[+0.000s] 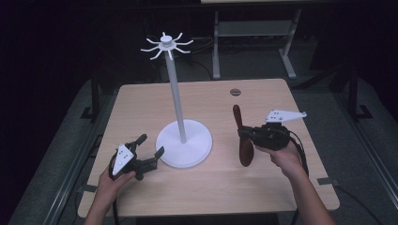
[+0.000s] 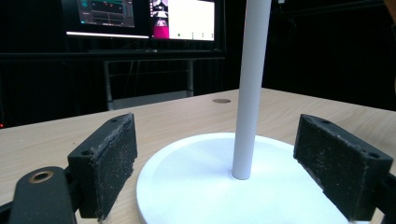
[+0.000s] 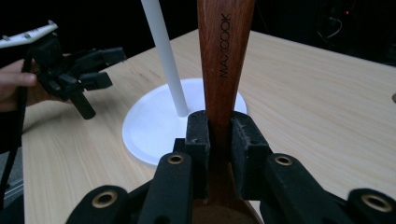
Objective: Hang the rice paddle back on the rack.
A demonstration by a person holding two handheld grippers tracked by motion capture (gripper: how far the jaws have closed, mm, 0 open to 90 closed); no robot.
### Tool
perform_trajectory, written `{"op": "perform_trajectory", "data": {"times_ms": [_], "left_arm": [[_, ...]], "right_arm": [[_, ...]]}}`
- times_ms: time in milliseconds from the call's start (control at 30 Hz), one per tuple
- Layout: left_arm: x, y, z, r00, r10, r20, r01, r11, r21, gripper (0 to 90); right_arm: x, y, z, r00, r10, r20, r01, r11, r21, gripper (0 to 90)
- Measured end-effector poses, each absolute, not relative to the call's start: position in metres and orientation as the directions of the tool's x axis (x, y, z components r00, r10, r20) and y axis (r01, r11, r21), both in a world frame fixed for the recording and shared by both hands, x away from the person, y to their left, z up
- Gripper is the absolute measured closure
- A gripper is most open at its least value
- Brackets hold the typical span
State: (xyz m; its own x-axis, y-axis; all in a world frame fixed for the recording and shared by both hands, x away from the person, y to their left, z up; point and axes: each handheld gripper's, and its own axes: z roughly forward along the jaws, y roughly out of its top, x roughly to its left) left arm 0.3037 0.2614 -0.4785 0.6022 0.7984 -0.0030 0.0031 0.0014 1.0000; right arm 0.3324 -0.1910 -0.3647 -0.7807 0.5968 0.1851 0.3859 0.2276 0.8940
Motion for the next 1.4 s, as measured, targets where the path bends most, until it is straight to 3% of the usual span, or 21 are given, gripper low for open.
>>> {"op": "perform_trajectory", "data": {"times_ms": [1400], "left_arm": [[0.304,0.262,-0.478,0.601,0.799,0.005,0.0,-0.006,1.0,12.9]], "right_arm": [[0.345,-0.135,-0.254,-0.878,0.472,0.083,0.177,0.159,0.971,78.0]]}}
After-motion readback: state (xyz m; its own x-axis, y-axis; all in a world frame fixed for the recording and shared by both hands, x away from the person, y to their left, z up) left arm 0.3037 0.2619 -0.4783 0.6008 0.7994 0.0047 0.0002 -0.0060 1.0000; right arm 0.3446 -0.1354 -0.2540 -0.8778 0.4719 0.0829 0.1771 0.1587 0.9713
